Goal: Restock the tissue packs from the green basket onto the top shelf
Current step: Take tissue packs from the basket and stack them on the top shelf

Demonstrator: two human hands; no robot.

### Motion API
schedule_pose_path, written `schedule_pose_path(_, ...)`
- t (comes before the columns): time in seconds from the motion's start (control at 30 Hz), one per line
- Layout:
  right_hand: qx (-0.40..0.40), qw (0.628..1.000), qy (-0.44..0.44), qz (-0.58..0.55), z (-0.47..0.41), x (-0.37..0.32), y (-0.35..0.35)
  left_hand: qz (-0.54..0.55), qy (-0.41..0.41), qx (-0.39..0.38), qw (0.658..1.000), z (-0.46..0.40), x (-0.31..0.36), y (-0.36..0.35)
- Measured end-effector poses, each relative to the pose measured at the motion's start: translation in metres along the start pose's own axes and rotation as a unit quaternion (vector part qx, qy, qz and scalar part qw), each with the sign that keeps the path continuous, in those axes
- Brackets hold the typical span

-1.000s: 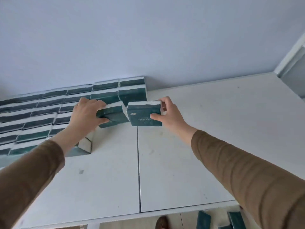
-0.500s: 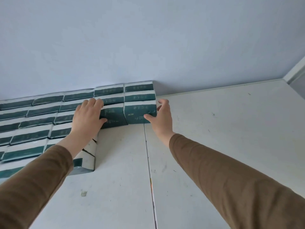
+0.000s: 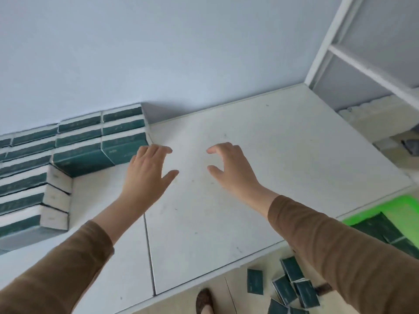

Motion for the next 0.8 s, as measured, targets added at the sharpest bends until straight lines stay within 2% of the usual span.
schedule_pose_path(0.1, 0.032, 0.998, -0.002, 0.048, 0.06, 0.06, 0.055, 0.037, -0.059, -0.021, 0.997, 0.0, 0.098, -0.03)
schedule_pose_path(0.33, 0.081, 0.994, -0.032, 0.064, 0.216, 0.225, 0.171, 0.101, -0.157, -0.052, 0.981, 0.03, 0.345, -0.093)
schedule_pose_path(0.43, 0.07, 0.992, -0.075, 0.071, 0.272, 0.313, 0.2, 0.135, -0.181, -0.079, 0.971, 0.049, 0.44, -0.136)
schedule_pose_path(0.6, 0.012, 0.979, -0.195, 0.055, 0.338, 0.47, 0.204, 0.141, -0.212, -0.18, 0.95, 0.061, 0.555, -0.254)
schedule_pose_path(0.8, -0.056, 0.927, -0.371, 0.015, 0.373, 0.633, 0.16, 0.131, -0.222, -0.285, 0.923, 0.046, 0.636, -0.403)
Point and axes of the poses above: each hand's wrist, its own z-axis away from the middle knuckle, its own y-axis out of the back of the hand, x = y × z, the point moved 7 cm from there along -z, towards the middle knuckle, and after that the axes turned 6 degrees about -y, right-handed, at the moved point
